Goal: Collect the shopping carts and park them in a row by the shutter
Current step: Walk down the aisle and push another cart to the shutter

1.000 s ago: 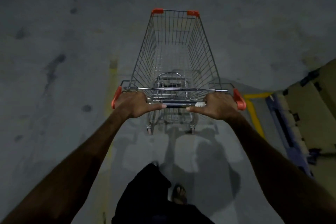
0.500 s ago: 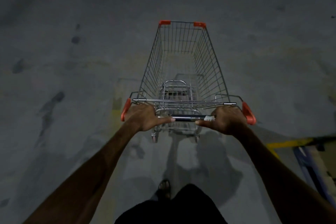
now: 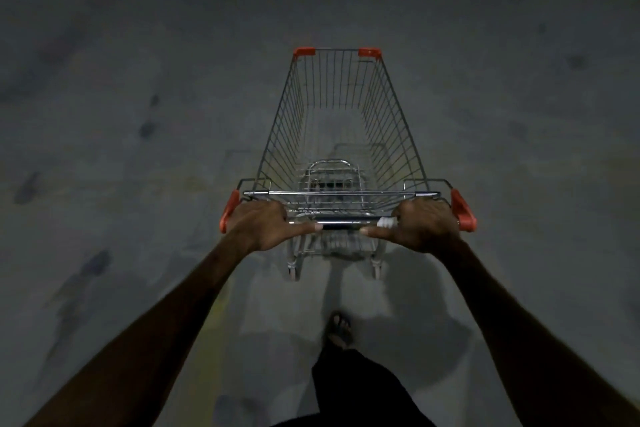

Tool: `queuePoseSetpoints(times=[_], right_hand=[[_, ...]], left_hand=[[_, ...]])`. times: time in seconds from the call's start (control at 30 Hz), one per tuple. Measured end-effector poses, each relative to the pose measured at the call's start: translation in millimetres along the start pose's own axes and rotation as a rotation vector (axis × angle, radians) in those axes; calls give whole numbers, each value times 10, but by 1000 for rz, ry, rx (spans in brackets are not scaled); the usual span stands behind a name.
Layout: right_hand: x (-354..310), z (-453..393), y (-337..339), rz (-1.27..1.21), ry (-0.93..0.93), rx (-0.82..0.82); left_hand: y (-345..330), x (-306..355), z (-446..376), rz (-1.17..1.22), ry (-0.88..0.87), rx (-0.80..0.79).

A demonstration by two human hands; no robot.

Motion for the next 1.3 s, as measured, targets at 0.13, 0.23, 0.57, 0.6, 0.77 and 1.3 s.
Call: queuePoseSetpoints(times=[0.13,0.23,0.57,0.6,0.77,1.3], right_hand=[[134,-1144,408,6,34,-20],[197,-1953,718,36,113,29],[681,-4971,1589,124,125,82],[721,-5266,1709,129,119,90],[840,-6621,2315,90,120,7],[1269,-10949,3654,109,184,31]], left_hand=[[567,-205,-1015,1,20,-10],[971,-371,-1722,9,40,-7],[2491,-877,-4330,29,68,30],[2654,-948,-4607,27,73,35],[3524,-1134,-5752,32,17,14],[5593,-2064,-9485,67,111,33]])
Point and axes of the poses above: each hand's wrist, its own z-axis away from the middle knuckle, its own y-axis out of the back of the hand, x = y × z, the point moved 5 cm from there along -z, towards the middle knuckle, and after that the axes turned 10 degrees about -x, right-handed, at the moved point
